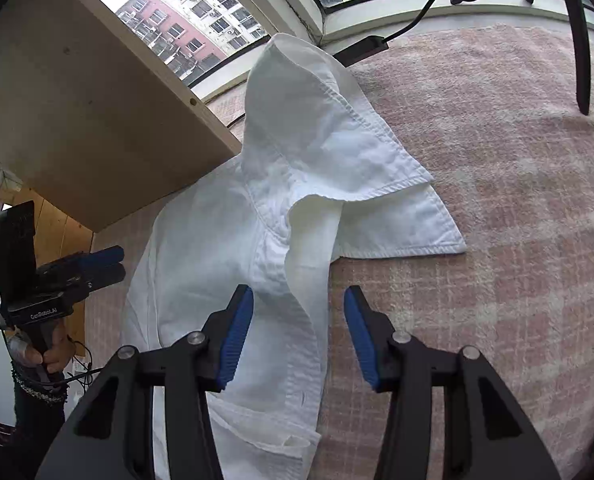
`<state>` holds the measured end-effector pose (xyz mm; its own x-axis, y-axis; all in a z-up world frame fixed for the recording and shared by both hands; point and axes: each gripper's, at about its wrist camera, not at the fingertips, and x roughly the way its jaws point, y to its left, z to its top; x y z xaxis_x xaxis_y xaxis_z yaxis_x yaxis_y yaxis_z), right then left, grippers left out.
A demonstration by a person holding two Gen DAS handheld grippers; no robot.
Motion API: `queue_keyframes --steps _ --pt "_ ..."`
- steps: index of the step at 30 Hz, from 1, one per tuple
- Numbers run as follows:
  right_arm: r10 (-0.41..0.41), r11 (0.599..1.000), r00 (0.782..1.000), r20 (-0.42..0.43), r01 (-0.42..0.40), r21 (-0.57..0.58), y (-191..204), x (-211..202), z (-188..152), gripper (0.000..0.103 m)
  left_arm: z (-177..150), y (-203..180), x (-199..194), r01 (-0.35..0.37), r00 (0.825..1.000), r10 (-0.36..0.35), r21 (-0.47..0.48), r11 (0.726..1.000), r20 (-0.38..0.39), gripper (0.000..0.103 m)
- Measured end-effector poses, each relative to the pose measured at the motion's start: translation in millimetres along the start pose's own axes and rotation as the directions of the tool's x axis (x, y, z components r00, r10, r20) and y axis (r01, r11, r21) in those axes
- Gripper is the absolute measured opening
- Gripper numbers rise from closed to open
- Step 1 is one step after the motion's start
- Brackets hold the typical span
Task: Fold clothes
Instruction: 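Grasp the collar with both tools and fold it over onto the hem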
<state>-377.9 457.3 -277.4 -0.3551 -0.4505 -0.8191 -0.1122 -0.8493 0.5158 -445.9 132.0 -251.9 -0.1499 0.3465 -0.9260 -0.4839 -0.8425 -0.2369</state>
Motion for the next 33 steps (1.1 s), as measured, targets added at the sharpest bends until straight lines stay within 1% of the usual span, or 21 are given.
queue_keyframes --steps 4,8,10,11,12,13,14,15,16,17,18,19,21,24,27,28,29,31,33 --pt "0.075 0.997 0.997 -0.010 -0.075 -0.003 -2.8 16.2 19.1 0.047 15.5 4.3 26.4 -0.031 0.999 0.032 0.024 0.999 -0.035 0.051" --pt "0.136 0.991 0.991 -0.017 -0.136 0.012 -4.0 27.5 41.7 0.047 25.8 2.4 38.9 -0.035 0.999 0.036 0.041 0.999 -0.025 0.050" --pt "0.166 0.986 0.986 -0.020 -0.165 0.031 -4.6 33.0 49.3 0.047 28.1 -2.4 41.1 -0.044 0.999 0.044 0.064 0.997 -0.008 0.047" --pt "0.180 0.983 0.983 -0.022 -0.179 0.041 -5.0 35.6 52.9 0.047 29.2 -4.8 42.2 -0.048 0.999 0.048 0.075 0.996 0.000 0.035" --pt "0.195 0.980 0.981 -0.023 -0.194 0.051 -5.3 38.3 56.4 0.047 30.3 -7.2 43.3 -0.052 0.999 0.052 0.086 0.995 0.009 0.032" --pt "0.210 0.976 0.977 -0.025 -0.208 0.061 -5.6 41.0 60.0 0.047 30.5 -9.9 44.3 -0.058 0.998 0.057 0.101 0.993 0.015 0.026" --pt "0.224 0.972 0.974 -0.026 -0.222 0.071 -6.0 43.7 63.6 0.047 30.3 -11.4 44.3 -0.052 0.999 0.050 0.107 0.993 0.017 0.018" --pt "0.228 0.972 0.973 -0.028 -0.225 0.068 -4.7 44.6 64.7 0.047 30.1 -12.3 43.8 -0.040 0.999 0.038 0.111 0.993 0.016 0.013" --pt "0.214 0.976 0.977 -0.018 -0.213 0.049 -2.2 42.1 62.8 0.047 29.8 -13.3 43.4 -0.028 1.000 0.027 0.114 0.993 0.015 0.009" --pt "0.197 0.980 0.980 -0.006 -0.196 0.027 0.4 38.8 60.3 0.040 29.2 -14.2 40.5 -0.023 1.000 0.020 0.120 0.993 0.021 0.009" --pt "0.194 0.981 0.981 0.011 -0.194 0.010 2.0 33.4 58.0 0.024 28.4 -15.2 36.6 -0.020 0.999 0.017 0.126 0.992 0.030 0.008" --pt "0.196 0.981 0.980 0.029 -0.196 -0.006 3.5 27.5 55.8 0.019 27.6 -16.1 32.7 -0.018 0.999 0.013 0.133 0.991 0.039 0.008" --pt "0.199 0.980 0.978 0.064 -0.197 -0.038 6.3 15.7 51.4 0.015 26.2 -16.7 19.2 0.018 0.998 -0.027 0.131 0.991 0.065 0.007" --pt "0.190 0.976 0.974 0.125 -0.174 -0.131 24.7 -5.9 38.8 0.013 20.7 -19.4 -9.3 0.050 0.990 -0.068 0.144 0.988 0.120 0.007" --pt "0.185 0.964 0.965 0.187 -0.141 -0.224 44.0 -27.7 25.8 0.012 10.6 -22.7 -38.3 0.083 0.980 -0.110 0.164 0.983 0.163 0.007" --pt "0.170 0.956 0.960 0.222 -0.106 -0.274 53.9 -36.2 17.2 0.012 7.0 -22.1 -48.3 0.085 0.977 -0.116 0.172 0.981 0.181 0.007" --pt "0.154 0.943 0.953 0.260 -0.063 -0.327 64.6 -45.0 7.5 0.012 1.9 -23.1 -58.1 0.082 0.972 -0.120 0.186 0.979 0.201 0.007" --pt "0.146 0.902 0.931 0.335 0.014 -0.432 86.3 -61.0 -16.1 0.012 -10.1 -22.7 -75.5 0.093 0.965 -0.139 0.204 0.974 0.222 0.007" --pt "0.142 0.858 0.909 0.393 0.085 -0.506 105.3 -74.0 -41.0 0.012 -23.7 -21.6 -93.4 0.109 0.958 -0.162 0.222 0.969 0.239 0.007"
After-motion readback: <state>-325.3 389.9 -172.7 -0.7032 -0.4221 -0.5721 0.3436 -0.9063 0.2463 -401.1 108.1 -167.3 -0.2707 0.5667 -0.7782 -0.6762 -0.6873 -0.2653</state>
